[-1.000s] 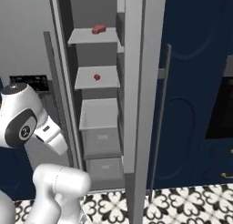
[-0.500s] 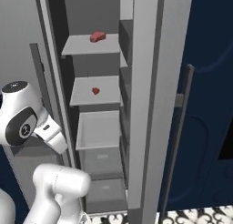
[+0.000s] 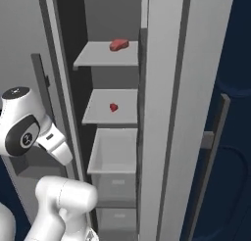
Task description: Take the strawberry from the fridge and place it on top of the pancake, located on the dining counter.
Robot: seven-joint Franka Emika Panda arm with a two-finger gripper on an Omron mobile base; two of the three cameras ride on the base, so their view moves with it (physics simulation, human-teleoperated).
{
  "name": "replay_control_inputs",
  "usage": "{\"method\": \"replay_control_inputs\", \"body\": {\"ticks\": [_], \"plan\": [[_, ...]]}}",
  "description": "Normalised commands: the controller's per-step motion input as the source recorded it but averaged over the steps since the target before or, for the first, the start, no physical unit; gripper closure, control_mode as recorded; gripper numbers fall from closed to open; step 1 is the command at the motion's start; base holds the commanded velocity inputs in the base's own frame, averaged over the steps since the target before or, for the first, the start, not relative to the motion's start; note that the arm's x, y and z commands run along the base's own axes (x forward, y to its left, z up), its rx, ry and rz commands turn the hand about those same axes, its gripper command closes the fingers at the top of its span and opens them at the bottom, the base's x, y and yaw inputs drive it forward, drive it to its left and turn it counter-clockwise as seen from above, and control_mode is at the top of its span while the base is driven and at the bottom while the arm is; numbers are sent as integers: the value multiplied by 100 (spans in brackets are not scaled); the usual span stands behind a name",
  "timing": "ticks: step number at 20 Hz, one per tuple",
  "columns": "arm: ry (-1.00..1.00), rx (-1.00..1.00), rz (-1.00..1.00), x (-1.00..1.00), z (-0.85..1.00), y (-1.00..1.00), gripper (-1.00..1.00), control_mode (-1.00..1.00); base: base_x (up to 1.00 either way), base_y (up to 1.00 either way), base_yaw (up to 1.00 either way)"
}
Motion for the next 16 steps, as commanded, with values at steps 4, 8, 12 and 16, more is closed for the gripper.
{"method": "replay_control_inputs", "body": {"ticks": [4, 8, 12, 16], "plan": [[0, 0, 0, 0, 0, 0, -100, 100, 30, -26, 26], [0, 0, 0, 0, 0, 0, -100, 100, 22, -23, 20], [0, 0, 0, 0, 0, 0, -100, 100, 29, -10, 8], [0, 0, 0, 0, 0, 0, -100, 100, 26, -40, 0]]}}
